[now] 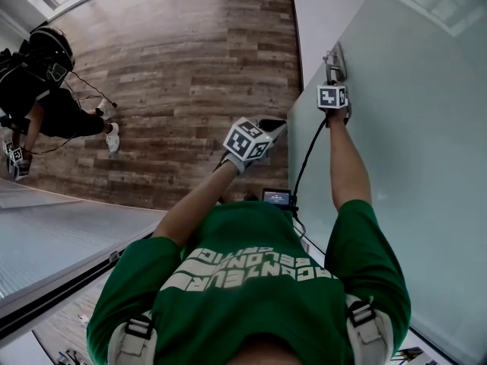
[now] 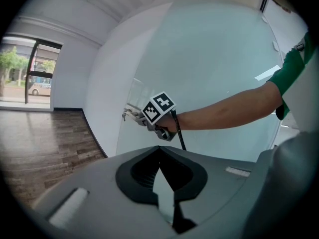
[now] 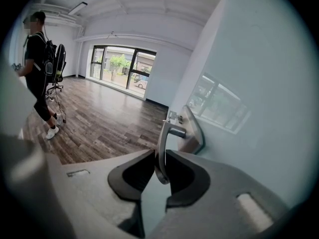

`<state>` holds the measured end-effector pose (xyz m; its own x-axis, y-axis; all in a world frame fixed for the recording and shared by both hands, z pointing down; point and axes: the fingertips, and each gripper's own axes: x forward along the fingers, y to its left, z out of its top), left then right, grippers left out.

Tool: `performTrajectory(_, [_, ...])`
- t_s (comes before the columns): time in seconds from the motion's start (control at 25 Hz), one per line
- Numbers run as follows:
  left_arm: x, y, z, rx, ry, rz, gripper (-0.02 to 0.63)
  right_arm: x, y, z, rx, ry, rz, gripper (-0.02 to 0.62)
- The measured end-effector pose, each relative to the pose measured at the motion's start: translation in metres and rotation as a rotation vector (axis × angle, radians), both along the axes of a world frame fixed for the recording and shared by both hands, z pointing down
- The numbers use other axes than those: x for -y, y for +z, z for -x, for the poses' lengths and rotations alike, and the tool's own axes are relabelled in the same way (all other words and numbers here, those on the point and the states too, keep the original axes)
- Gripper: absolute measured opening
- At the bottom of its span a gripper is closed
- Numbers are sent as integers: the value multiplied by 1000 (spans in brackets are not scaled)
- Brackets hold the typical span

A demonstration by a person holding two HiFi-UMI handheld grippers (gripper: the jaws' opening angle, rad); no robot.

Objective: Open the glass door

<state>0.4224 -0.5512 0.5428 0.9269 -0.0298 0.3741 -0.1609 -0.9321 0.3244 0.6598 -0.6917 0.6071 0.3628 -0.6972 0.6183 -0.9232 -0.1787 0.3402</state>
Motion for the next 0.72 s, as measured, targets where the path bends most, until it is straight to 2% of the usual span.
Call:
performTrajectory(0.2, [-3, 0, -7, 2, -6, -10, 15, 1, 4, -5, 19, -6, -2, 55])
performTrajectory(0.56, [-6, -13, 24, -21, -41, -22, 15, -7, -6, -1, -9, 17, -21, 71])
performTrajectory(0.72, [1, -19, 38, -39, -77, -19, 15, -11, -28, 13, -5, 4, -104, 67])
